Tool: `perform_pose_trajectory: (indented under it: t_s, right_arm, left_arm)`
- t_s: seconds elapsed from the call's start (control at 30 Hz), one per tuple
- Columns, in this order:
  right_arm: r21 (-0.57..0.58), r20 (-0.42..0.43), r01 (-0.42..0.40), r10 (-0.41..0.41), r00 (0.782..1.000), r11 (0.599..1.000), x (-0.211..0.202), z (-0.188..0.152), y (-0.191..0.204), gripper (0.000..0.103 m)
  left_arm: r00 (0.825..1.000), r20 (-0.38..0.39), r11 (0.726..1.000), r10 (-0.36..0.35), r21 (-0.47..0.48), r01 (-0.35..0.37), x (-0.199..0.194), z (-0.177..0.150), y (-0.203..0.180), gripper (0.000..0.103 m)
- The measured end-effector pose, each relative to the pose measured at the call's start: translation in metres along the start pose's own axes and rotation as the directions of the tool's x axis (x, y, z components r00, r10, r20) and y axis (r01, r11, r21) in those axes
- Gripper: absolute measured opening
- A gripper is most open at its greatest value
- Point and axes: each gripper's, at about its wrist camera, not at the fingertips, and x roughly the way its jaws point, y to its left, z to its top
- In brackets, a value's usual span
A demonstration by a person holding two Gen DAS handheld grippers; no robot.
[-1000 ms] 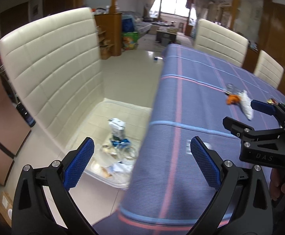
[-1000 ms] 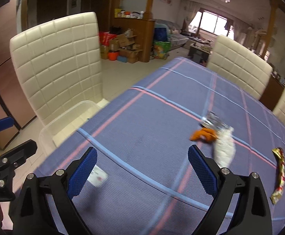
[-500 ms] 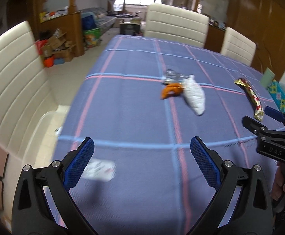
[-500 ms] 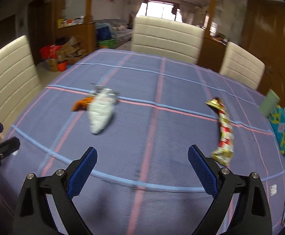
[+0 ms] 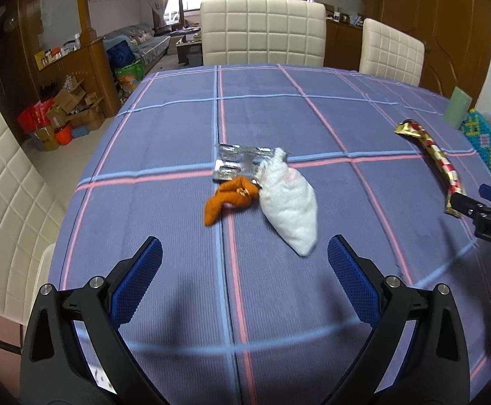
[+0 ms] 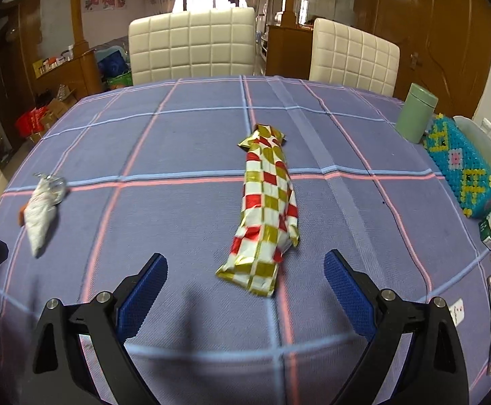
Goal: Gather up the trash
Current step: 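Grasp the red-and-gold wrapped stick with the right gripper while the left grasps the orange snack, then lift the wrapped stick and orange snack off the table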
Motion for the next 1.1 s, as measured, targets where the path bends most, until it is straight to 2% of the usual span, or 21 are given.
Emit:
perform_pose_trajectory:
  t_s: [0.13, 0.17, 0.23, 0.27, 0.4, 0.53, 0.63, 0.7, 0.77, 0.87, 1.1]
  right_arm:
    - [-0.005, -0.011, -0.023, 0.023, 1.0, 1.0, 0.017, 0.007, 0.003, 0.089]
    - [-0.013, -0.015, -0.025, 0.025, 1.0, 1.0, 0.021, 0.007, 0.005, 0.079]
    - [-0.03, -0.051, -0.046, 0.044, 0.998, 0.999, 0.031, 0.009, 0.013, 0.041]
    - [-0.035, -0.046, -0.06, 0.058, 0.997, 0.998, 0.033, 0.01, 0.016, 0.037]
    - [-0.092, -0.024, -0.073, 0.071, 0.997, 0.993, 0.036, 0.013, 0.035, 0.034]
    - [-0.135, -0.019, -0.096, 0.094, 0.995, 0.986, 0.038, 0.014, 0.056, 0.033]
    - [-0.153, -0.021, -0.111, 0.109, 0.994, 0.982, 0.04, 0.015, 0.068, 0.033]
    - [-0.161, -0.024, -0.119, 0.116, 0.993, 0.98, 0.04, 0.015, 0.074, 0.033]
    - [-0.166, -0.026, -0.127, 0.124, 0.992, 0.978, 0.04, 0.015, 0.078, 0.033]
    - [-0.169, -0.027, -0.135, 0.132, 0.991, 0.976, 0.039, 0.015, 0.081, 0.033]
    - [-0.183, -0.025, -0.164, 0.162, 0.987, 0.969, 0.03, 0.011, 0.089, 0.033]
  left_arm:
    - [0.999, -0.015, 0.999, 0.035, -0.008, -0.035, 0.016, 0.01, 0.011, 0.097]
    - [0.999, -0.022, 0.999, 0.042, -0.013, -0.043, 0.021, 0.013, 0.015, 0.097]
    - [0.998, -0.03, 0.998, 0.054, -0.022, -0.054, 0.028, 0.016, 0.022, 0.097]
    - [0.998, -0.034, 0.998, 0.057, -0.026, -0.058, 0.031, 0.017, 0.025, 0.097]
    - [0.996, -0.049, 0.997, 0.069, -0.025, -0.071, 0.043, 0.019, 0.034, 0.095]
    - [0.996, -0.084, 0.999, 0.039, -0.033, -0.042, 0.059, 0.021, 0.038, 0.083]
    - [0.997, -0.074, 1.0, 0.026, -0.012, -0.027, 0.062, 0.023, 0.034, 0.077]
    - [0.998, -0.067, 1.0, 0.012, 0.005, -0.012, 0.061, 0.025, 0.029, 0.067]
    - [0.999, -0.053, 1.0, -0.007, 0.029, 0.008, 0.06, 0.025, 0.023, 0.038]
    - [0.998, -0.05, 0.998, -0.026, 0.049, 0.029, 0.059, 0.025, 0.018, 0.026]
    - [0.997, -0.065, 0.998, -0.05, 0.041, 0.053, 0.049, 0.017, 0.018, 0.019]
